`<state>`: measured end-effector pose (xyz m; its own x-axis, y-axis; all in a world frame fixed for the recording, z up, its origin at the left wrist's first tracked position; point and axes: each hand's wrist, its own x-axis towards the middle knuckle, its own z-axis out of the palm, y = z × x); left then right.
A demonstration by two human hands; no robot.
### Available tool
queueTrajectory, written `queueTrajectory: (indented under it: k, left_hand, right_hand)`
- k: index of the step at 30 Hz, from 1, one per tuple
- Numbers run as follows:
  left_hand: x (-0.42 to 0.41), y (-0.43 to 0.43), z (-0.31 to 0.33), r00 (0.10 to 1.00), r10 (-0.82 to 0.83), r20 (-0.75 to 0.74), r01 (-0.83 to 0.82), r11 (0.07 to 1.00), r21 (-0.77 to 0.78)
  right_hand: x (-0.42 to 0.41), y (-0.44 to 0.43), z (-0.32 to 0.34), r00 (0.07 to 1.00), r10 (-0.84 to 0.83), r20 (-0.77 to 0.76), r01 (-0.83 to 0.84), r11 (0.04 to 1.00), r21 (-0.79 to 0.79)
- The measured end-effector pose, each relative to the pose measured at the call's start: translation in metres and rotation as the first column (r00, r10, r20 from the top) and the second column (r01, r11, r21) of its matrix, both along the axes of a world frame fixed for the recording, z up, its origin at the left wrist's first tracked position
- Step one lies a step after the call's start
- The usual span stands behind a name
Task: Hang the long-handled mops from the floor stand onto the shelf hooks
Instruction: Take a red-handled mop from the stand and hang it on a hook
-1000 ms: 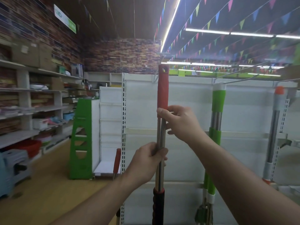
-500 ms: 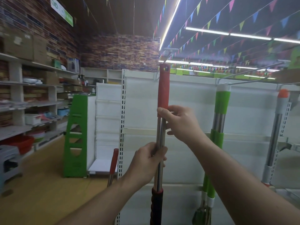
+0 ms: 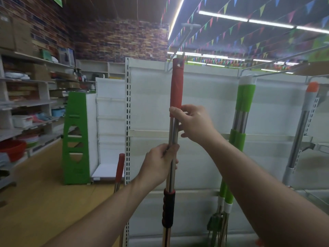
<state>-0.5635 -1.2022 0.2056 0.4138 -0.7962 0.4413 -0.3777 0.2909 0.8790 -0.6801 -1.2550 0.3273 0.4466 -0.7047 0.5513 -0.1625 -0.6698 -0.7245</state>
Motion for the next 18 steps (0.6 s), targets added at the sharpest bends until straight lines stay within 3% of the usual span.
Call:
queueTrajectory:
  k: [18]
  left_hand:
    - [0.041,-0.045,-0.002,0.999,0.013,-0.049,-0.014,1.000,-0.022]
  right_hand:
    - [0.042,-0.041,-0.003,1.000,-0.012,0.002,0.012,1.000,0.004]
